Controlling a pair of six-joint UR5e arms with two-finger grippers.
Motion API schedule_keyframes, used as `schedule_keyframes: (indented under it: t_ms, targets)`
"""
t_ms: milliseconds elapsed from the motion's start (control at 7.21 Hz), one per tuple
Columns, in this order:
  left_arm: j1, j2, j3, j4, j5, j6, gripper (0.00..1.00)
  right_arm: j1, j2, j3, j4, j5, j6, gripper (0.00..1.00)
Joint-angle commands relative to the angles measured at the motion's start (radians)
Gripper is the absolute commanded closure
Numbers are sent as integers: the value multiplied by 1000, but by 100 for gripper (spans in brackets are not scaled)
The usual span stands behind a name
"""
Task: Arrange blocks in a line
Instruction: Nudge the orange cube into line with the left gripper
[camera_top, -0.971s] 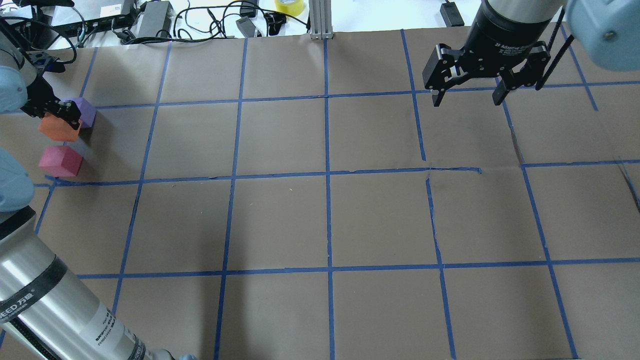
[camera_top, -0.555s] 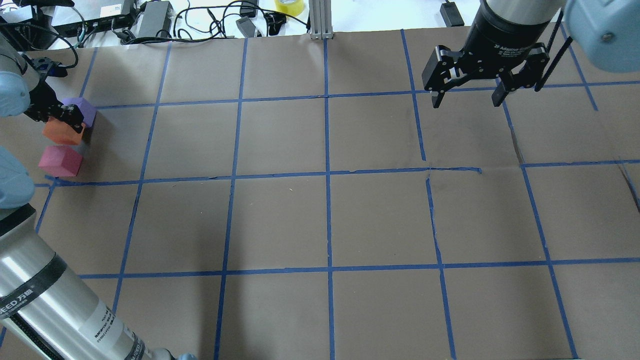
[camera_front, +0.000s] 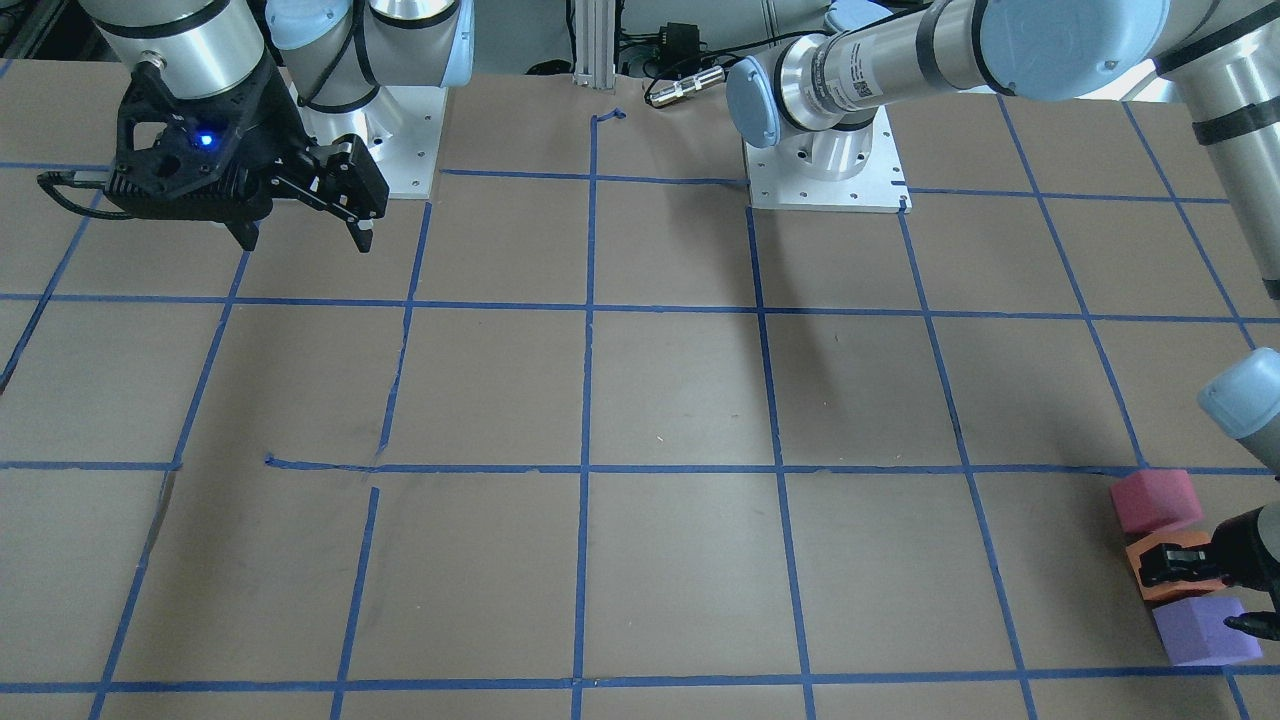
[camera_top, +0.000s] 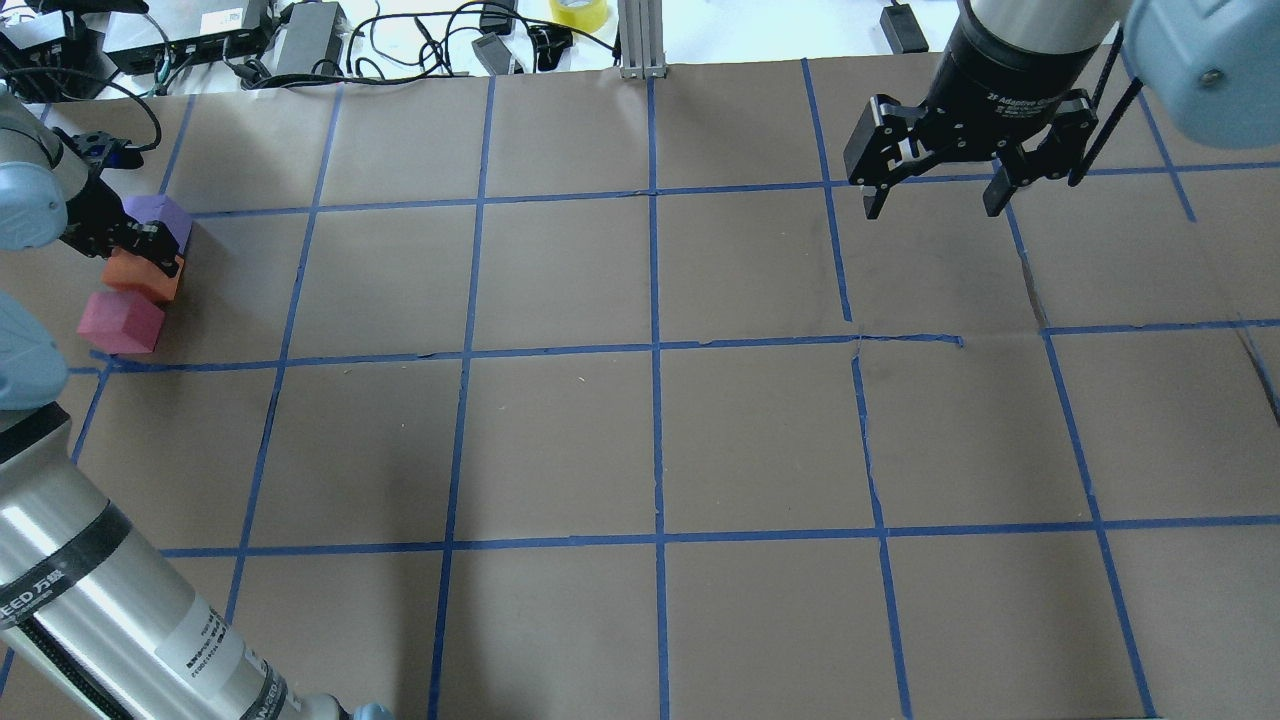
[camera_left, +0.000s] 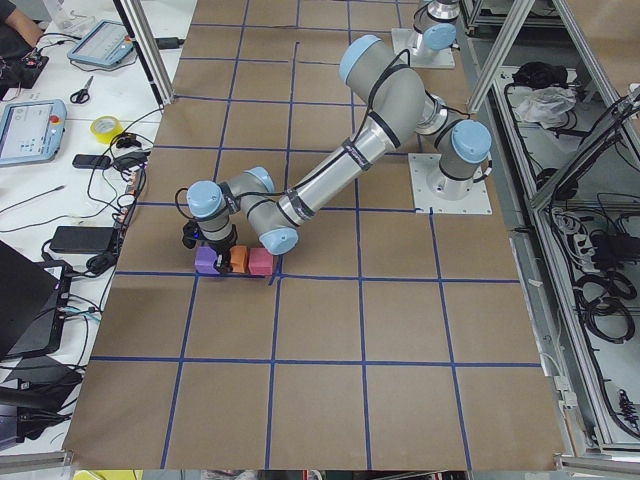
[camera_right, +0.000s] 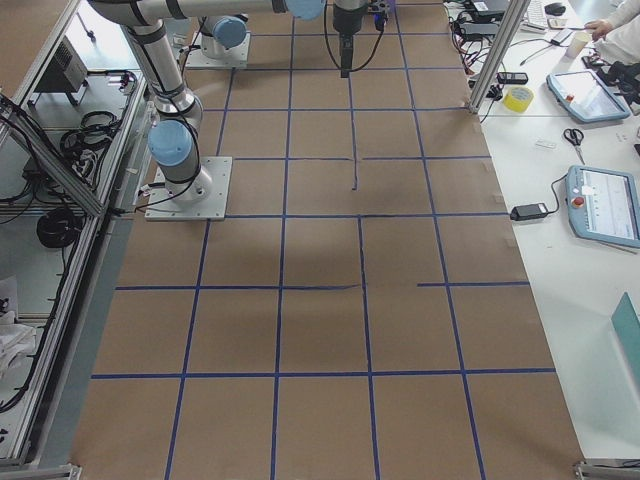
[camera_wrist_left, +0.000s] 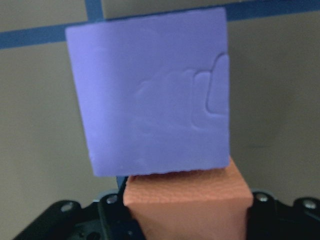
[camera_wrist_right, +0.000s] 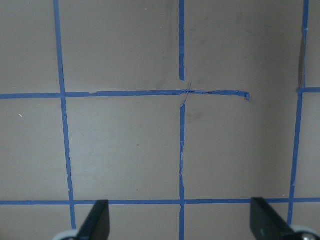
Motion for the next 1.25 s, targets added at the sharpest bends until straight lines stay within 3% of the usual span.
schedule_keyframes:
  t_ms: [0,416,555,693,1109]
  targets:
    - [13,1,-2,2,-7,-2,100,-1,0,0,0,0,0,0]
    - [16,-1,-5,2,-15,-5,100,1,0,2,0,0,0,0]
    - [18,4,-35,11,-79,-5,1,1,0,3,0,0,0,0]
    - [18,14,-69,38,-73,-5,0,1,0,5,0,0,0,0]
    - [19,71,-43,39,-64,-1,0,1,0,5,0,0,0,0]
